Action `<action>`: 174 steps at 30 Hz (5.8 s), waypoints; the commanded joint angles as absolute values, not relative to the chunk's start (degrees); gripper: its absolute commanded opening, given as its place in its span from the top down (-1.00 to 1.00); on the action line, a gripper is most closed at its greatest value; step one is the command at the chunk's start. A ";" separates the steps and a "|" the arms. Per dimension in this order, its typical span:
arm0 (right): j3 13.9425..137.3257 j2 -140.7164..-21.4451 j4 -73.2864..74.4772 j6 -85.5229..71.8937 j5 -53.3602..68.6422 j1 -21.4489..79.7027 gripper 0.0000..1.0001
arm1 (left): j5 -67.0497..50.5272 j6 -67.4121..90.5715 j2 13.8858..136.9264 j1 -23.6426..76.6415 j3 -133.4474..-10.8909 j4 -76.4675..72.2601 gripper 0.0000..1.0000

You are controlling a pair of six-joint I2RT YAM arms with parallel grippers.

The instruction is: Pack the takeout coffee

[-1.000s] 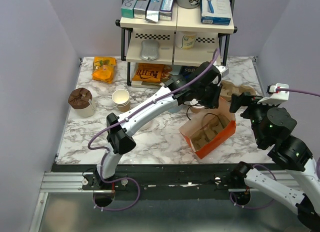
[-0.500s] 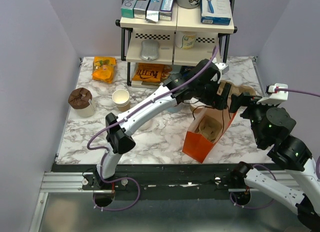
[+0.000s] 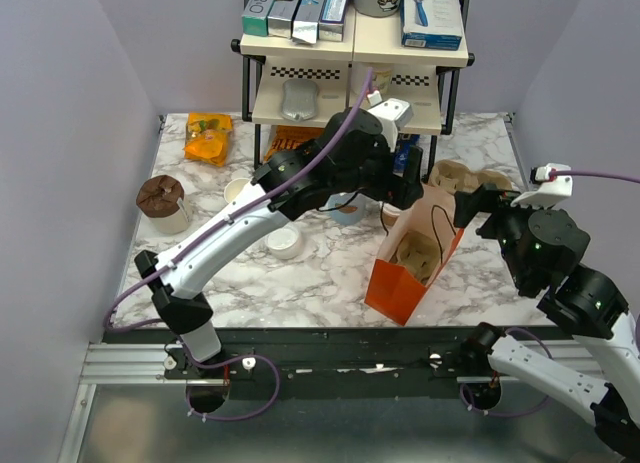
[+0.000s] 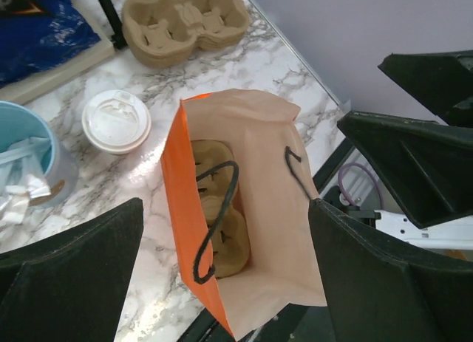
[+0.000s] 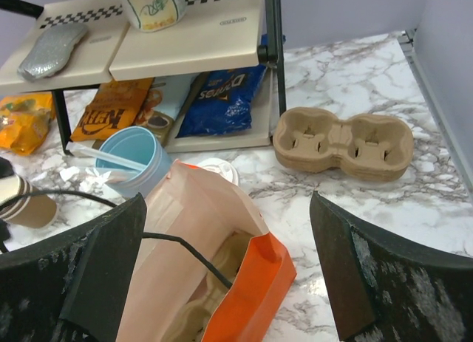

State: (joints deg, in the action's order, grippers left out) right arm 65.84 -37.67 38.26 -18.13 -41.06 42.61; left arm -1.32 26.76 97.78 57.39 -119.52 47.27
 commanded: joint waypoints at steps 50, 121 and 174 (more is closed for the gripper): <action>65.74 -54.92 29.18 -24.70 -22.79 33.68 -1.00 | 16.70 28.39 59.24 59.24 -73.48 61.26 1.00; 75.06 -97.47 30.93 2.90 5.10 14.50 0.19 | 13.97 29.71 51.24 47.11 -66.01 47.90 -0.98; 67.15 -74.81 37.97 -22.23 -7.47 14.50 0.99 | 10.20 30.59 54.05 46.50 -62.75 44.04 -0.90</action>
